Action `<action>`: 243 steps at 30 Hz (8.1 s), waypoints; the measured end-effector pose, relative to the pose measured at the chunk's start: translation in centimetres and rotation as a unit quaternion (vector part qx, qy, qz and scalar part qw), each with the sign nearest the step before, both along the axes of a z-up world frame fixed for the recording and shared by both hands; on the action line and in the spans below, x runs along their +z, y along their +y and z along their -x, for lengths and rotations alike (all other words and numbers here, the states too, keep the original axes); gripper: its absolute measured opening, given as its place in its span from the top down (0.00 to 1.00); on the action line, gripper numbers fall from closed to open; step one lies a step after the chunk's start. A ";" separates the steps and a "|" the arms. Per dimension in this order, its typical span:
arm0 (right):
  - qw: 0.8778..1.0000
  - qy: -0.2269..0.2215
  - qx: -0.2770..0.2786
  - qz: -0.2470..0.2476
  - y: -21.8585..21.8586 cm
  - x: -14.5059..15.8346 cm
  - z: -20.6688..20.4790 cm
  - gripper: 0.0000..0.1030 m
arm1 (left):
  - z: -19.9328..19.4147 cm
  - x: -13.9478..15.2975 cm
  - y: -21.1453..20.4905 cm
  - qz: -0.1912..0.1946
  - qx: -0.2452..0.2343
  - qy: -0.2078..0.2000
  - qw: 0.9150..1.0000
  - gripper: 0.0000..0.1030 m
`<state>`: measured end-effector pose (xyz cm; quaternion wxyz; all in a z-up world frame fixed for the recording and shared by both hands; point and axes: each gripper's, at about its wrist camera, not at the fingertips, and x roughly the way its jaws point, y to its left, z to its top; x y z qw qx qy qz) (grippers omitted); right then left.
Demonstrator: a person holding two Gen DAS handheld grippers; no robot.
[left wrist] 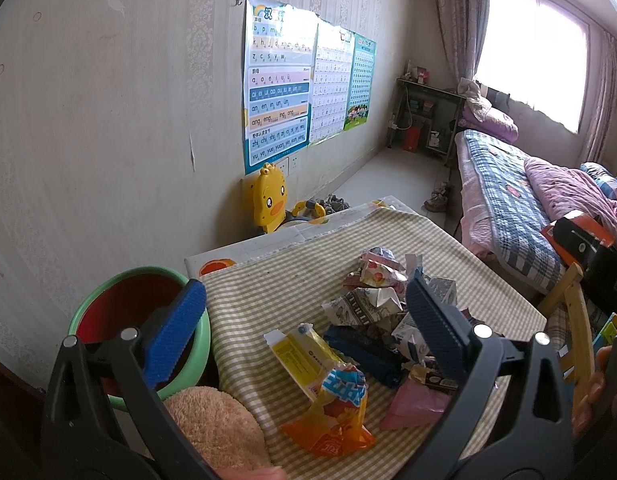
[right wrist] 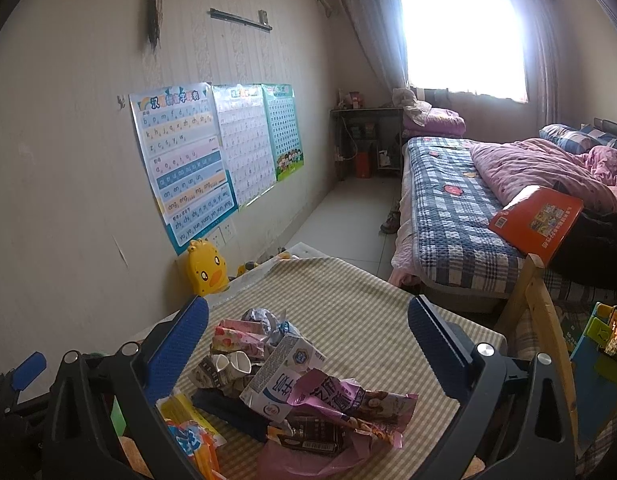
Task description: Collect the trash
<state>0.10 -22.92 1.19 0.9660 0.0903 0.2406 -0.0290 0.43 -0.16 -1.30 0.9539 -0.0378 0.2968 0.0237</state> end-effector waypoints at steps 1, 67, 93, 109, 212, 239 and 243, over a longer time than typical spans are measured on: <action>1.000 0.001 0.000 0.000 0.0 0.0 0.0 0.07 | 0.0 0.0 0.0 0.000 0.000 0.000 1.000 0.05; 0.992 0.123 0.017 0.021 -3.1 -7.9 0.0 0.07 | -3.4 -14.6 -2.3 0.022 -0.117 0.274 0.954 0.33; 0.916 0.275 0.293 0.010 13.8 -15.1 -5.2 0.36 | 0.9 -5.5 11.6 0.064 0.047 0.107 0.991 0.58; 0.896 0.323 0.300 -0.050 15.5 -16.9 -7.1 0.79 | 1.6 -8.4 16.8 0.109 0.088 0.118 0.983 0.58; 0.947 0.255 0.079 -0.178 -12.0 -16.1 -3.5 0.52 | -7.8 -15.8 -14.0 -0.178 -0.354 0.269 0.878 0.79; 0.949 0.299 0.067 -0.071 -10.5 -18.2 -5.4 0.69 | -3.0 -7.4 -5.6 0.105 -0.220 0.196 0.950 0.80; 0.959 0.268 0.050 -0.084 -11.1 -15.6 -4.2 0.70 | -3.0 -7.5 -4.2 0.115 -0.204 0.191 0.953 0.80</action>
